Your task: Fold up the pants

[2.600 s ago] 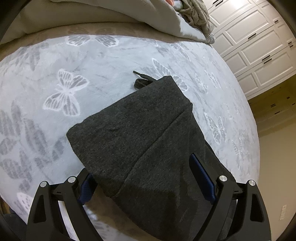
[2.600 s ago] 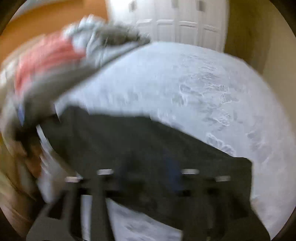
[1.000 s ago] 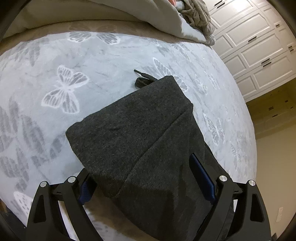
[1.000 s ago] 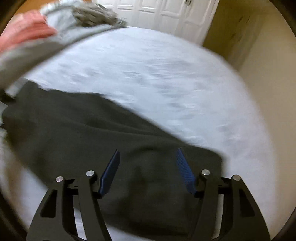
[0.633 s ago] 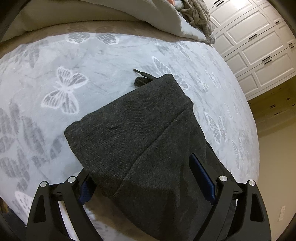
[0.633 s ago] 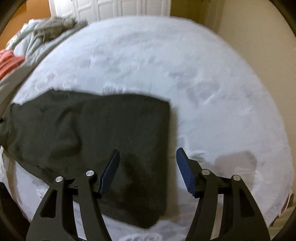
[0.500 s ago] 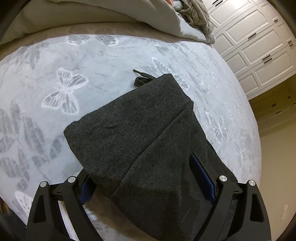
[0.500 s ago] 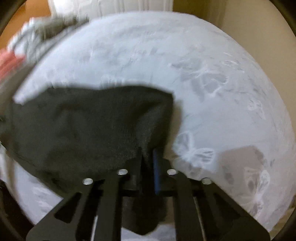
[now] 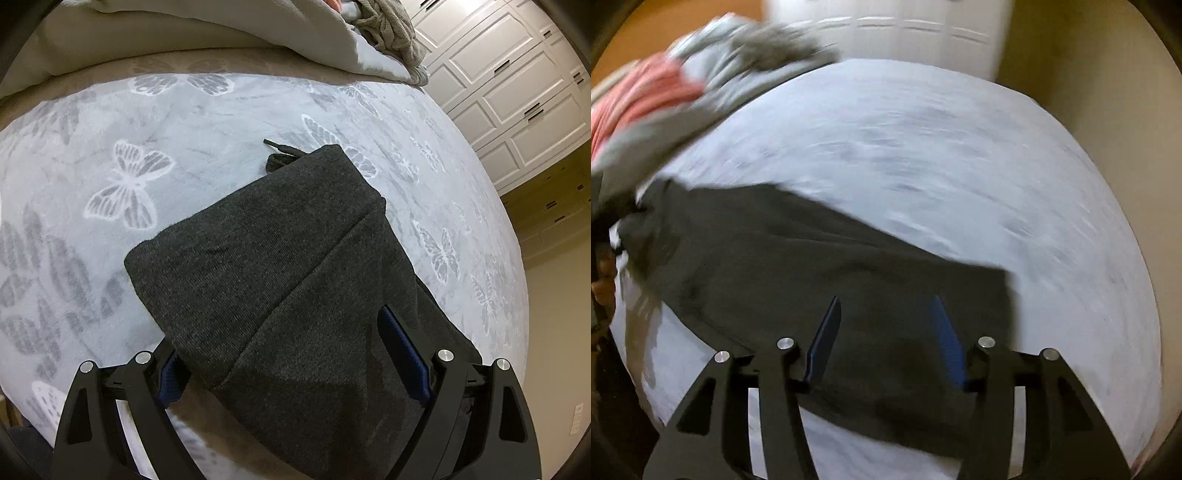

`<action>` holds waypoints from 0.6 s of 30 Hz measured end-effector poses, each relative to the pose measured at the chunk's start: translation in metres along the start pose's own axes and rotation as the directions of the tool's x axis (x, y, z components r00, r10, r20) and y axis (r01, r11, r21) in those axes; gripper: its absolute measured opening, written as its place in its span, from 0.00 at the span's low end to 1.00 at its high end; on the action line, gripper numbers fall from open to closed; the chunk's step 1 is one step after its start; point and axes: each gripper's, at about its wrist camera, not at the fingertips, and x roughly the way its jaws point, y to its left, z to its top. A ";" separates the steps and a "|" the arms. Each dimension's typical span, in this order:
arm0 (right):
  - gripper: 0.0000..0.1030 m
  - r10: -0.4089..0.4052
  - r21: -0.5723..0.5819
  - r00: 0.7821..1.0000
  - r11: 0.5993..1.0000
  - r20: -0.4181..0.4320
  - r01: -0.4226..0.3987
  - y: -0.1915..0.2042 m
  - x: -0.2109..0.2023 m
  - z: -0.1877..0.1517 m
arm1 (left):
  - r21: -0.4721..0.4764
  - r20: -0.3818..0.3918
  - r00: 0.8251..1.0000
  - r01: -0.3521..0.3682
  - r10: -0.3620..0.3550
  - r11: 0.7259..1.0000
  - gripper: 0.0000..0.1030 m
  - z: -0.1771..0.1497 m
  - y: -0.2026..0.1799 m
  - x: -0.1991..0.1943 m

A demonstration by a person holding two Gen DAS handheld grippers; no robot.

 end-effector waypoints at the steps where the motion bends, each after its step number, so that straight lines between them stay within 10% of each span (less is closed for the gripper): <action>1: 0.48 0.004 -0.017 1.000 1.000 -0.007 -0.004 0.009 0.007 0.003 | 0.003 0.000 1.000 0.003 -0.003 1.000 0.85 0.000 0.000 0.000; 13: 0.48 -0.001 -0.159 1.000 0.987 -0.031 -0.004 0.075 0.059 0.049 | -0.029 -0.016 0.999 0.034 -0.035 0.999 0.85 0.003 0.007 -0.002; 18: 0.37 0.086 -0.120 0.977 0.987 -0.195 -0.111 0.066 0.108 0.064 | -0.030 -0.017 0.999 0.032 -0.032 0.999 0.85 0.002 0.008 -0.004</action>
